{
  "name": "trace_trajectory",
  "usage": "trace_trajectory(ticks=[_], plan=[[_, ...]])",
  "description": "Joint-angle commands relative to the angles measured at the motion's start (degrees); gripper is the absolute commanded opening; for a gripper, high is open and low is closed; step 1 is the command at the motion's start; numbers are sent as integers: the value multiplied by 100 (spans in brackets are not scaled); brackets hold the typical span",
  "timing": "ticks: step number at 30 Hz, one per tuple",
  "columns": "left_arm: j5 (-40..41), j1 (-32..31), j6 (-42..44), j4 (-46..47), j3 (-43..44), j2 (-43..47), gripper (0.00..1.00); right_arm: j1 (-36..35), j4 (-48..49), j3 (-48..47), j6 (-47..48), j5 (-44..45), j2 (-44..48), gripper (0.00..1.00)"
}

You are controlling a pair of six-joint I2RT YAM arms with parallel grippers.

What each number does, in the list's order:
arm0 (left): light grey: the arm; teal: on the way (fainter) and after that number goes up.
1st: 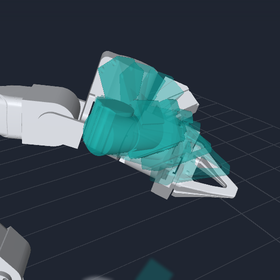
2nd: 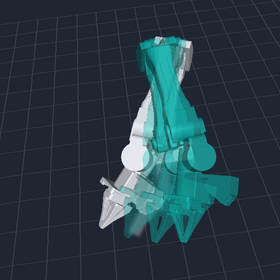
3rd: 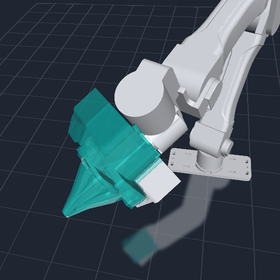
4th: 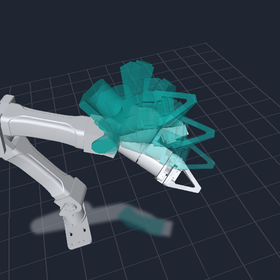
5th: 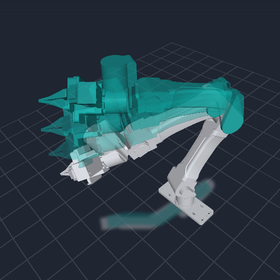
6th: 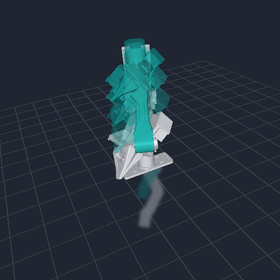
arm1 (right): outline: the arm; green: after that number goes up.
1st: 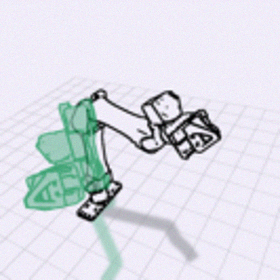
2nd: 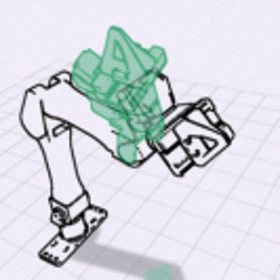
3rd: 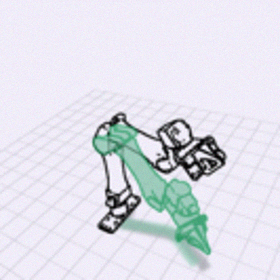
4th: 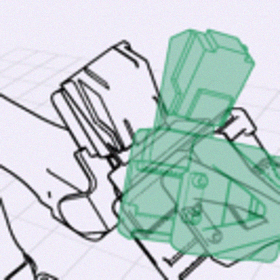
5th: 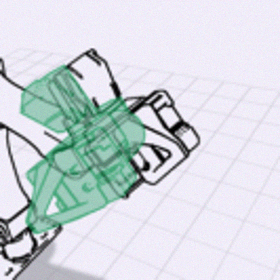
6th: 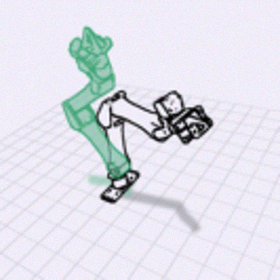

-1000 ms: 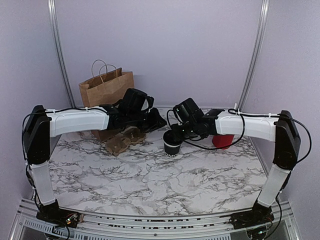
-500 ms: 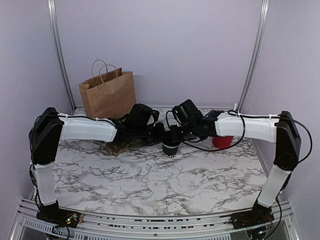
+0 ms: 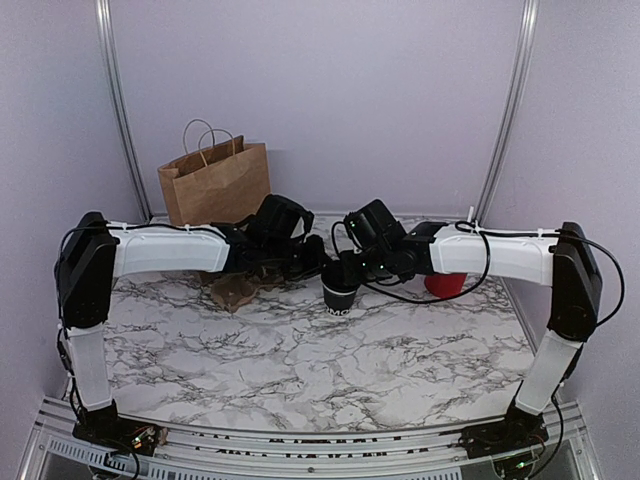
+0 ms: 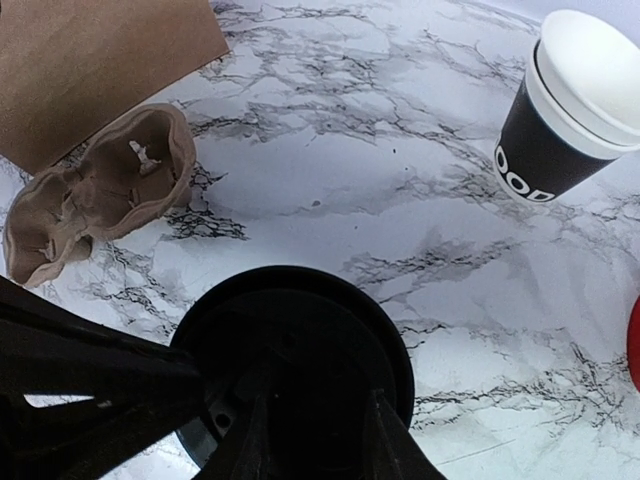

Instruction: Pack the takeout coffee

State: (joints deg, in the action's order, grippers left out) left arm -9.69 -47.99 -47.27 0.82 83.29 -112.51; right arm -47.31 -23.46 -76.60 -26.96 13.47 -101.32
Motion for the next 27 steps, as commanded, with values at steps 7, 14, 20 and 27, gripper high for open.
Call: trace_trajectory(ticks=[7, 14, 20, 27], plan=[[0, 44, 234, -578, 390, 345, 7, -41, -327, 154, -117, -49, -45, 32], [-481, 167, -435, 510, -880, -535, 5, -33, -326, 154, -122, -63, -70, 32], [-468, 197, -366, 689, -963, -188, 6, -39, -361, 181, -124, -48, -13, 32], [-822, 287, -293, 524, -171, 376, 8, -33, -320, 167, -147, -59, -34, 32]])
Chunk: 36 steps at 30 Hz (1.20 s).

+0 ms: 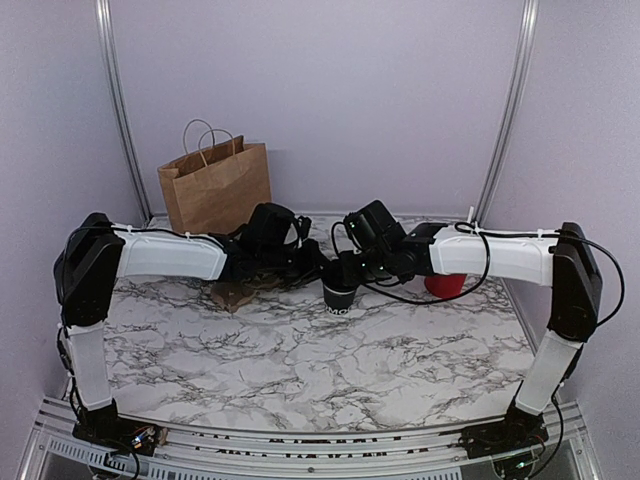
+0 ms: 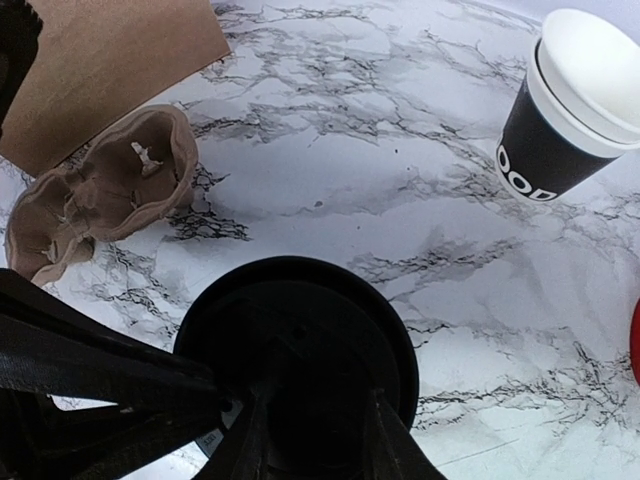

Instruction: Pack the takeout coffee

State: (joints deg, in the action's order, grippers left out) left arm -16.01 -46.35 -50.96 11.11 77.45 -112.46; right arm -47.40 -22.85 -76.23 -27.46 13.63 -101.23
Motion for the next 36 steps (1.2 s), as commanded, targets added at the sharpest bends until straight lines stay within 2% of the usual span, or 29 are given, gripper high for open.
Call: trace_trajectory(ticks=[1, 8, 13, 16, 19, 22, 31, 36], plan=[[-282, 133, 25, -446, 509, 431, 8, -26, -360, 129, -101, -87, -41, 32], [-819, 260, -838, 561, 635, 478, 9, -13, -248, 191, -144, -191, 15, 32], [-1310, 355, -1996, 2089, -2, -235, 9, 20, -154, 261, -183, -299, 55, 32], [-1341, 367, -2207, 2389, -301, -711, 8, 23, -152, 290, -187, -299, 68, 32], [-1341, 396, -2314, 2541, -528, -947, 7, 20, -157, 285, -190, -325, 54, 32], [-1316, 407, -2253, 2580, -510, -730, 8, 27, -167, 299, -199, -330, 69, 32], [-1416, 462, -2210, 2357, 448, -69, 10, 23, -141, 328, -199, -333, 82, 32], [-1335, 460, -2328, 2209, 675, -196, 10, 20, -123, 335, -207, -326, 105, 32]])
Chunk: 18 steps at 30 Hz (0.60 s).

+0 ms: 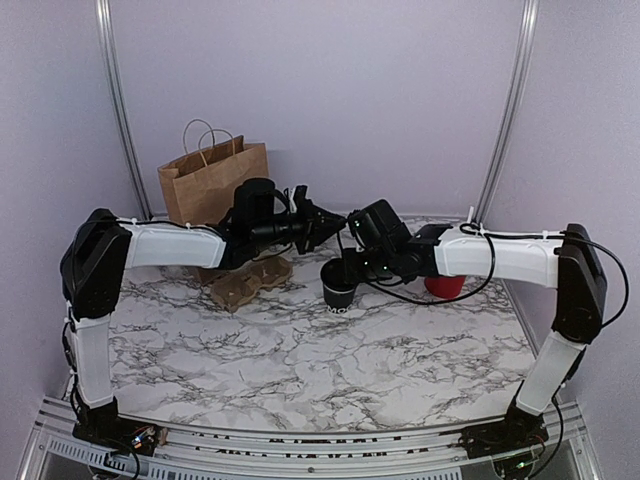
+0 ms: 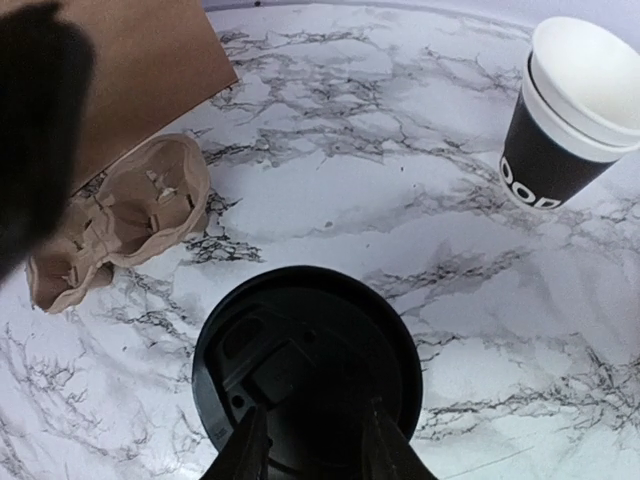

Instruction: Pack the takeout coffee

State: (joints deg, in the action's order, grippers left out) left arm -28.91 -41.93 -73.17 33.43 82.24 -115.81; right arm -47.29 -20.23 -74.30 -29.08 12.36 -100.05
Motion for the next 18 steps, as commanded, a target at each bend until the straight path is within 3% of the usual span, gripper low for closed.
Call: trace_trajectory(ticks=[1, 10, 18], plan=[[-33, 18, -200, -30, 170, 35, 10, 10, -381, 140, -38, -192, -15, 32], [-69, 5, -785, -21, -104, -1143, 8, 9, -367, 161, -45, -229, -61, 32], [52, 105, -490, -322, 82, -500, 9, 5, -402, 135, -30, -214, -40, 32]])
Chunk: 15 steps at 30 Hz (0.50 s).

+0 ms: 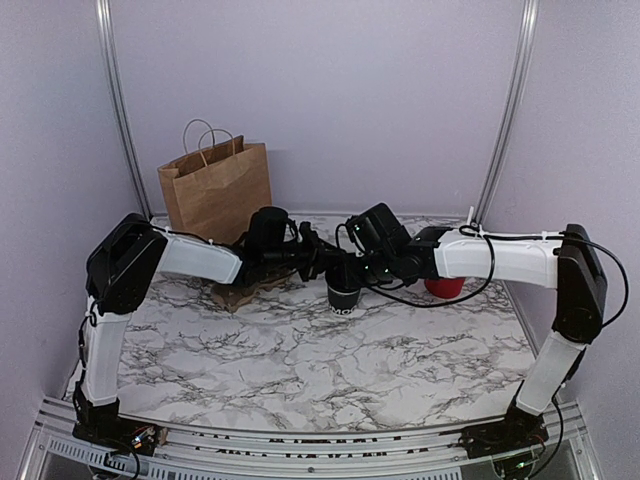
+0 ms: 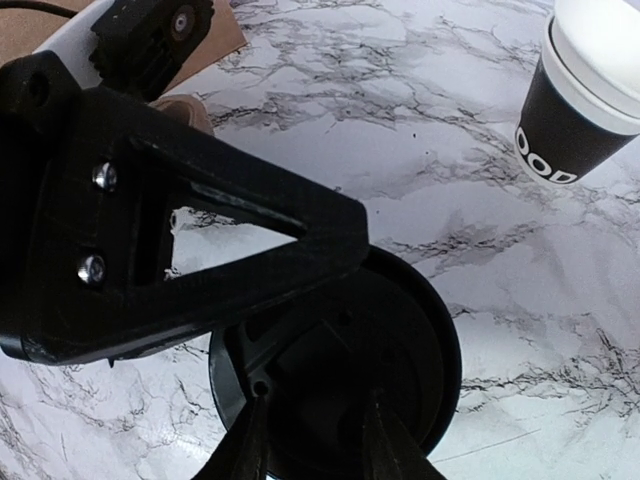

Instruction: Pack the takeout coffee

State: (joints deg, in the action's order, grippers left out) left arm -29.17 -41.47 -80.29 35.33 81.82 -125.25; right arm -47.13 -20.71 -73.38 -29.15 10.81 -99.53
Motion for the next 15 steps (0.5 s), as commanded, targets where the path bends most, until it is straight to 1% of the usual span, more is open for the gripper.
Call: trace_trajectory(ticks=[1, 5, 8, 12, 15], plan=[[57, 65, 246, -557, 221, 547, 9, -13, -362, 29, -22, -54, -93, 32], [-15, 54, 208, -576, 529, 750, 9, -13, -346, 25, -25, -44, -111, 32], [-6, 45, 185, -587, 563, 808, 9, -15, -346, 26, -30, -44, -97, 32], [-62, -1, 87, -599, 335, 565, 9, -14, -346, 19, -38, -36, -93, 32], [-60, -147, 29, -580, 48, 256, 9, -15, -337, 36, -47, -35, -99, 32]])
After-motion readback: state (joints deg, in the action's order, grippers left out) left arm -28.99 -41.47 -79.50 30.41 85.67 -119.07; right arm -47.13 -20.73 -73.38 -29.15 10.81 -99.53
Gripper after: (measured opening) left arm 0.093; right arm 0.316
